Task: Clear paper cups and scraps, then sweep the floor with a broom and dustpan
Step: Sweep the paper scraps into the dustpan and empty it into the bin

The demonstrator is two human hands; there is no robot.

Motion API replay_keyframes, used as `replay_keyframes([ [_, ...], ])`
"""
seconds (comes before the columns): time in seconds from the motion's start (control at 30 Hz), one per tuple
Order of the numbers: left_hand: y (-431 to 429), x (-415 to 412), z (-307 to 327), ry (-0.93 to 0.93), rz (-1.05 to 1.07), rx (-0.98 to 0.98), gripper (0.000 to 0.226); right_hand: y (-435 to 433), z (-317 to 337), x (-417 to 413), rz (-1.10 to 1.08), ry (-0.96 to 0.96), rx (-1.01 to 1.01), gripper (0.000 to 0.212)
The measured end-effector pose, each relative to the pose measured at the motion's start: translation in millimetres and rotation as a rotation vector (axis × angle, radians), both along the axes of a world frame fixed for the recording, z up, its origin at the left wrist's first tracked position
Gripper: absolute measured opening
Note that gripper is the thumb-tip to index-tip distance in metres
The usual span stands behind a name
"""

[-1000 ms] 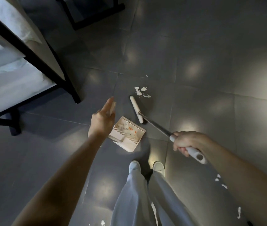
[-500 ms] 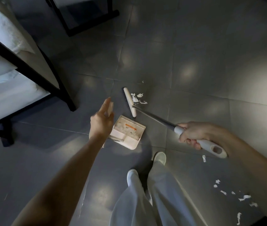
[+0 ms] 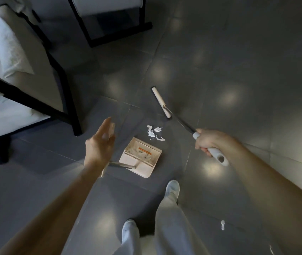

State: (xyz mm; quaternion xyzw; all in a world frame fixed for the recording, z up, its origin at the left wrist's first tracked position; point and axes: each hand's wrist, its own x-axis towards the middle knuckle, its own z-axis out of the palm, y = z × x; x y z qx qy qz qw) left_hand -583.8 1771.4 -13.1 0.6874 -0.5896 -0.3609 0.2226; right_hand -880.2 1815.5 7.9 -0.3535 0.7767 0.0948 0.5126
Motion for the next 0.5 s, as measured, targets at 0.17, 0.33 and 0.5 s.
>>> replay_keyframes([
  [0.17, -22.9, -28.2, -6.3, -0.008, 0.076, 0.037, 0.046, -54.7, -19.9, -33.1, 0.272, 0.181, 0.019, 0.052],
  [0.33, -37.5, -52.7, -7.2, 0.008, 0.105, 0.052, 0.047, -57.1, -23.3, -37.4, 0.346, 0.101, 0.123, 0.086],
  [0.5, -42.0, -64.1, -7.2, 0.019, 0.067, 0.020, 0.049, -17.9, -13.5, -31.7, 0.205, -0.082, 0.240, 0.078],
])
